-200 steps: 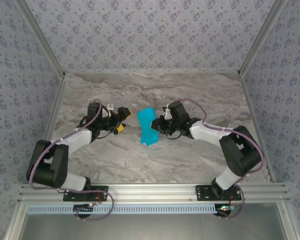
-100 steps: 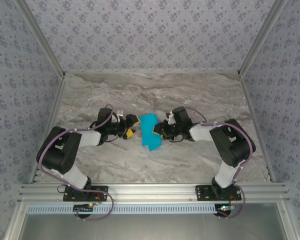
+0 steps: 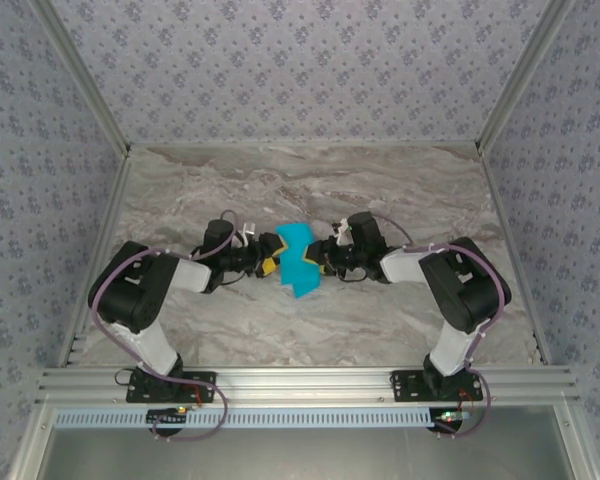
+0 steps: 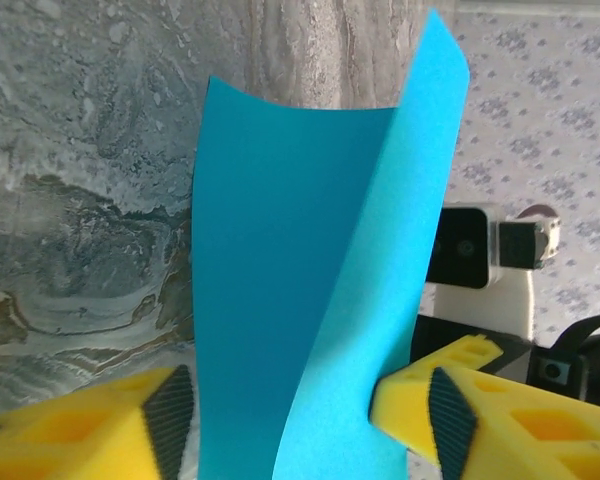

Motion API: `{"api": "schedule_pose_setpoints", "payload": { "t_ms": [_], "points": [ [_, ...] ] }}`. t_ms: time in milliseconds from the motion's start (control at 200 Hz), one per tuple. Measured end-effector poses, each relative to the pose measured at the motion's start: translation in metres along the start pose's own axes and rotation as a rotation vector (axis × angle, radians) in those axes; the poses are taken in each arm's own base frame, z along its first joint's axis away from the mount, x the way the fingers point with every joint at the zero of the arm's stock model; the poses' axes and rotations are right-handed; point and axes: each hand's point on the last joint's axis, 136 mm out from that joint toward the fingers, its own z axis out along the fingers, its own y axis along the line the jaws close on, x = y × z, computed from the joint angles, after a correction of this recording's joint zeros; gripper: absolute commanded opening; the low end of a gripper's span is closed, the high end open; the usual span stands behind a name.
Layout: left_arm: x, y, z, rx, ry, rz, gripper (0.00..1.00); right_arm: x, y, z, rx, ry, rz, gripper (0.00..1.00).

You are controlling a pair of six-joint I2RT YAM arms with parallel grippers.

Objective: Fold a paper plane with a square sheet of paper (pick it up from the middle)
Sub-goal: First fold in half a square sheet of paper at the center of the table.

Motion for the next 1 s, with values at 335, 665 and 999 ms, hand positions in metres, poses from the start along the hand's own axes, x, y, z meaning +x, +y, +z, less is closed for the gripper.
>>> {"api": "schedule_pose_setpoints", "payload": {
  "t_ms": [335,665,999],
  "points": [
    [0.000,-0.011,0.004,0.081,-0.010,-0.005,0.19,-0.001,-0.003,-0.001,-0.007,0.000,0.027,0.33],
    [0.008,-0.016,0.010,0.092,-0.007,0.020,0.00,-0.001,-0.019,-0.006,0.053,-0.014,0.040,0.69],
    [0.019,-0.020,0.016,0.022,-0.011,0.093,0.00,-0.031,-0.012,-0.071,0.174,-0.222,-0.038,0.84]
  ]
}}
